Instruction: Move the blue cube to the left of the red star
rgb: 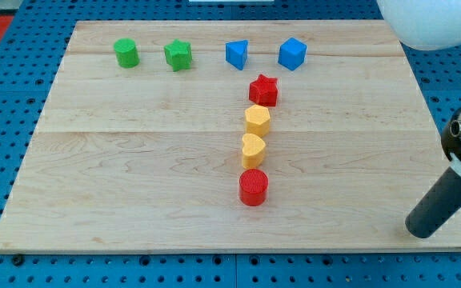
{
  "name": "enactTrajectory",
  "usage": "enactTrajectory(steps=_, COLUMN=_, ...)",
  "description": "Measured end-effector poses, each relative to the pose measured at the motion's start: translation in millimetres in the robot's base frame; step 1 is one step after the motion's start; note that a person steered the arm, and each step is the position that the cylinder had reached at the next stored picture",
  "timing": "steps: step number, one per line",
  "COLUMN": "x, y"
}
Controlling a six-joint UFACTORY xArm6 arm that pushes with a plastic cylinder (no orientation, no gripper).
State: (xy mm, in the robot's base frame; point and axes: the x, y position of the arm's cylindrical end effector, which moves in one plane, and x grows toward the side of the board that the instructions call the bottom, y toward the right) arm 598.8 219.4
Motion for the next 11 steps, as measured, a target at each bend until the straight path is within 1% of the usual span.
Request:
enactTrajectory(steps=1, x=0.0, y=2.3)
enactTrajectory(steps=2, x=-27.8, y=-3.8)
enactTrajectory(steps=3, x=-89.3, y=-6.2)
enactTrajectory(steps=4, x=-161.7, y=-23.3)
enactTrajectory(steps=6, x=-296.2, y=-28.5)
enactTrajectory(steps=7, x=-331.7, y=-50.7)
enactTrajectory(steps=8, x=-333.6, y=-100.0)
enactTrajectory(steps=9, x=-319.4, y=-160.7)
enactTrajectory(steps=10, x=-301.4, y=-189.5)
enactTrajectory(steps=11, x=-294.1, y=-177.1)
